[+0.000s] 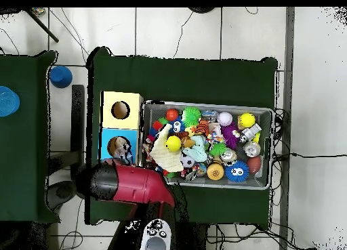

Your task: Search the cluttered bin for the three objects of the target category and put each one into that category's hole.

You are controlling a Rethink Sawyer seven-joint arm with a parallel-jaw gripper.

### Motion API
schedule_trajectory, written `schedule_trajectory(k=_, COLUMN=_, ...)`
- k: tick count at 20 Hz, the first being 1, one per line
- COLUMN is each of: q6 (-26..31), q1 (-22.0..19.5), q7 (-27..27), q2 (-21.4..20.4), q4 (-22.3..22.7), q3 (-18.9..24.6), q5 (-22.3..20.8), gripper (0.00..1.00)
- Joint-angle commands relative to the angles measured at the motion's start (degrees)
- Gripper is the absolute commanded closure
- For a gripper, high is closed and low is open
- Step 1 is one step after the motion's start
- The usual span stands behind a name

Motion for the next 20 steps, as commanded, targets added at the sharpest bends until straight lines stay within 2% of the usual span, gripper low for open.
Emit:
schedule_trajectory(k=1, q6=1.5, q1=1.5, q7=17.6, q2=5.2, q4=-5.2, q3=-0.2, q5=3.8, gripper=1.00)
schedule_trajectory(k=10, q6=0.4, q1=4.3, q7=19.5, q2=8.2, q4=-7.2, q3=-1.9, q5=6.0, gripper=1.00)
schedule_trajectory(k=20, q6=1.6, q1=4.8, q7=20.2, q2=9.1, q4=-9.0, q3=-2.3, q5=6.5, gripper=1.00)
